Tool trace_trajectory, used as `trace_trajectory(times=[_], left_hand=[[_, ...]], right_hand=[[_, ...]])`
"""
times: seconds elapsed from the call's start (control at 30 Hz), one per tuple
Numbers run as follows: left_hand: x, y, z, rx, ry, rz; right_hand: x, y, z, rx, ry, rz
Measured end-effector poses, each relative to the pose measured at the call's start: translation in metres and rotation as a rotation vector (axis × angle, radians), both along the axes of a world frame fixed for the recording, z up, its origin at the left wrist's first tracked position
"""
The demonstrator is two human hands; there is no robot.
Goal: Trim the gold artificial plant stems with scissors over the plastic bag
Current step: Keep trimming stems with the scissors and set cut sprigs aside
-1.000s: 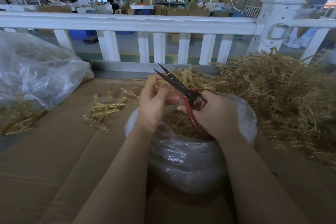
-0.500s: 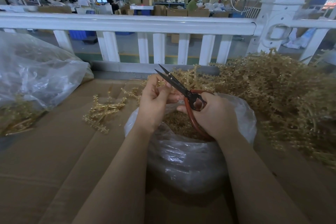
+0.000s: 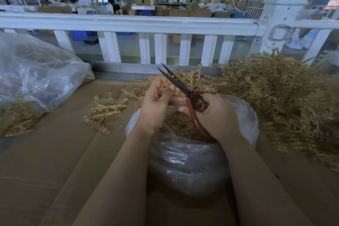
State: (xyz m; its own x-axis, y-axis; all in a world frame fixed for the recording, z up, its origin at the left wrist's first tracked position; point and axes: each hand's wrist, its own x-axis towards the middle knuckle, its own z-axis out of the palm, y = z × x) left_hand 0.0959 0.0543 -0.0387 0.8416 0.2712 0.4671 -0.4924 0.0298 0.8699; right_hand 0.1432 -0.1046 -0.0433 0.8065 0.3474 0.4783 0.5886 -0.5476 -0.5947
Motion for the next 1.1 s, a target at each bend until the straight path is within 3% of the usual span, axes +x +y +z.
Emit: trace_trajectory(times=[0.73, 0.9, 1.1], left_hand=[[-0.0035, -0.0022, 0.0025, -0.018, 0.024, -0.060], [-0.0025, -0.0014, 0.0014, -0.092, 0.037, -0.038], [-0.0013, 0.0024, 0.0033, -0.230, 0.059, -0.050]], right_hand=[[-0.0037, 0.0011, 0.0015, 0.013, -0.097, -0.076], [0.0020, 0.0003, -0.0024, 0.041, 0.008, -0.044], [-0.0002, -0.0005, 0.0008, 0.359, 0.271, 0.089]])
